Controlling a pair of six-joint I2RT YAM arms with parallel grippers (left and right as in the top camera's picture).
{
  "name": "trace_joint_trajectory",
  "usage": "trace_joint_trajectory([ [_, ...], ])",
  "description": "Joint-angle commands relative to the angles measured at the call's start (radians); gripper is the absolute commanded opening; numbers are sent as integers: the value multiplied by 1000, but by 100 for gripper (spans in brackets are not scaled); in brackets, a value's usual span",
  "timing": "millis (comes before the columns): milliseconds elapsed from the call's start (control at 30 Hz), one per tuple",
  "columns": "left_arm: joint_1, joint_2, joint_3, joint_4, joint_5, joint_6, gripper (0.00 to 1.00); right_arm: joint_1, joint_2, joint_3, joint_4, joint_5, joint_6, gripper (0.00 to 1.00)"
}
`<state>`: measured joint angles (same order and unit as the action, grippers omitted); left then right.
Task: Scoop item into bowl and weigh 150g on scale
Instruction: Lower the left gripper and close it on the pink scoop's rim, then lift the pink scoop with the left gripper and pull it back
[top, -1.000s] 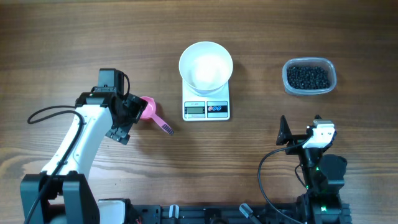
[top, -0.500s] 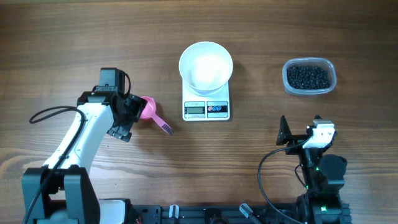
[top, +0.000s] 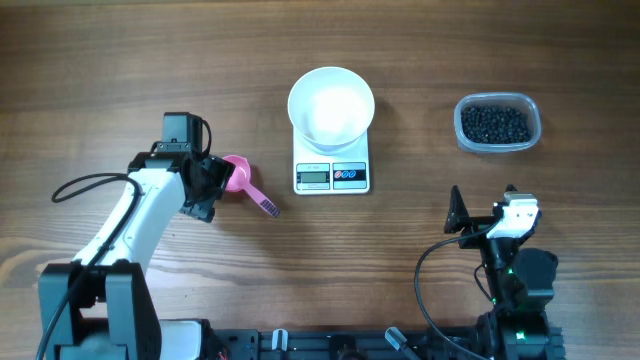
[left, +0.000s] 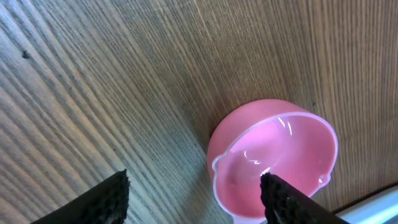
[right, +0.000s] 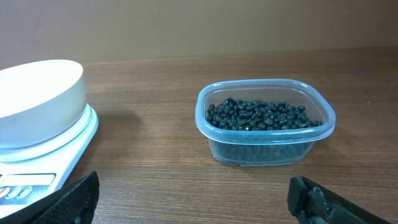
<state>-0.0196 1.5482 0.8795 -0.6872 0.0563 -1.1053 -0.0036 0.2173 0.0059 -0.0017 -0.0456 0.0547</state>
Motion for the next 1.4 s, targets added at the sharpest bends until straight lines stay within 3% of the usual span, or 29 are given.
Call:
trace_joint_trajectory([
  [0, -5, 13, -12, 19, -17, -7, 68, -2, 4, -1, 2, -16, 5, 100],
  [533, -5, 92, -12, 62, -16, -7, 54, -2, 4, 0, 2, -16, 5, 100],
  [733, -5, 115, -12, 86, -13, -7, 42, -2, 4, -1, 2, -16, 5, 100],
  [1200, -57, 123, -13, 133, -14, -7, 42, -2, 4, -1, 2, -16, 5, 100],
  [1367, -81, 123, -13, 137, -47, -7, 36, -2, 4, -1, 2, -16, 5, 100],
])
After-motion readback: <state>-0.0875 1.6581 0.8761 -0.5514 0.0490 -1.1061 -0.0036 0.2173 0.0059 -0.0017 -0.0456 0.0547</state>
